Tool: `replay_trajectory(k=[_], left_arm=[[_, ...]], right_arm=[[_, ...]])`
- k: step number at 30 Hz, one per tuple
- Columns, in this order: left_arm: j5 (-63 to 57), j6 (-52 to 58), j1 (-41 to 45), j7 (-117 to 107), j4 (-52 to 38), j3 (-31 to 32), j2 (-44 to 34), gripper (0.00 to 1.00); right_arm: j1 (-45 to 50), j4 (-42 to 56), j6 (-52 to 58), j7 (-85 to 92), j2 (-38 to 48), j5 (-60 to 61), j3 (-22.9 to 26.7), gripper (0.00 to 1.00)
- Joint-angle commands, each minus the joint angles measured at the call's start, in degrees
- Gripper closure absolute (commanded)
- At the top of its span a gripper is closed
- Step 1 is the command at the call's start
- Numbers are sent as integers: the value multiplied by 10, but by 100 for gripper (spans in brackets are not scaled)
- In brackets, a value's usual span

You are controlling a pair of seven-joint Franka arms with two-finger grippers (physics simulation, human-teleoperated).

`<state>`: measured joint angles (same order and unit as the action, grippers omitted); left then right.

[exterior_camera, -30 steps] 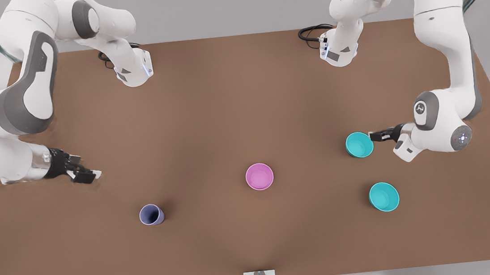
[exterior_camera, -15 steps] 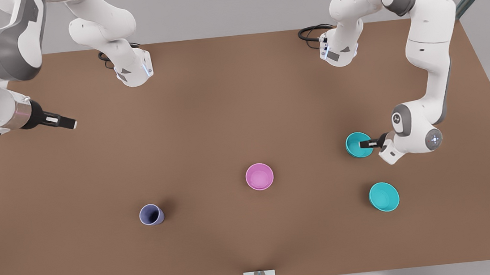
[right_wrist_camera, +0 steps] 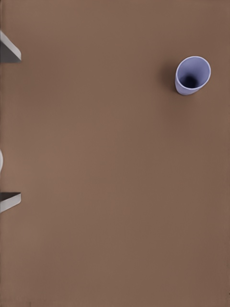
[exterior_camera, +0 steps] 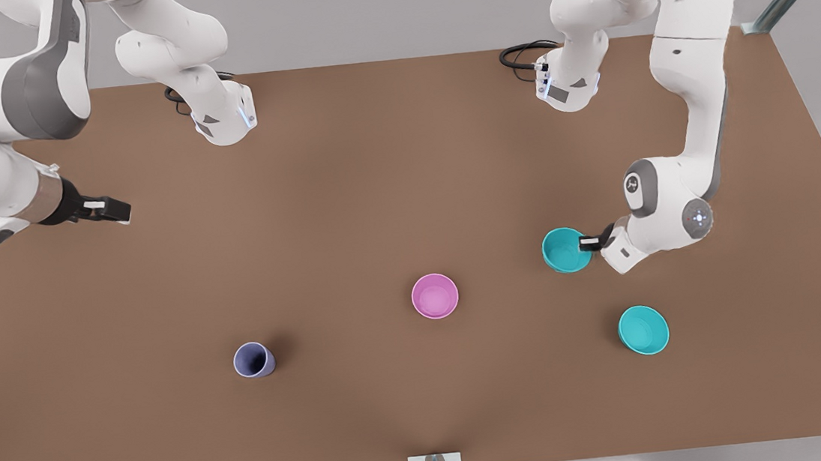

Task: Stack the blue bowl on the pink bowl

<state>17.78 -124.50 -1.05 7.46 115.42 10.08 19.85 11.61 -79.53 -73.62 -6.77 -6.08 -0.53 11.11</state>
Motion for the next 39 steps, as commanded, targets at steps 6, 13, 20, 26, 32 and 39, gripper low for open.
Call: replay_trajectory(k=[6,13,20,26,32,39], left_arm=[[-14,5,232,-469,-283,18,176,79],[-58,8,234,-469,-346,16,245,79],[-72,22,200,-479,-320,48,228,79],[-73,-2,183,-484,-319,67,230,79],[-78,-31,190,-482,-323,67,237,79],[-82,-32,185,-482,-323,66,243,79]], right_arm=[[2,-11,-5,70,2,1,1,0],[-1,-17,-7,74,0,2,3,0],[-2,-17,-7,75,-2,2,3,0],[-3,-18,-6,83,-2,3,4,0],[-3,-20,-6,83,-2,3,4,0],[-3,-24,-5,91,-1,4,5,0]])
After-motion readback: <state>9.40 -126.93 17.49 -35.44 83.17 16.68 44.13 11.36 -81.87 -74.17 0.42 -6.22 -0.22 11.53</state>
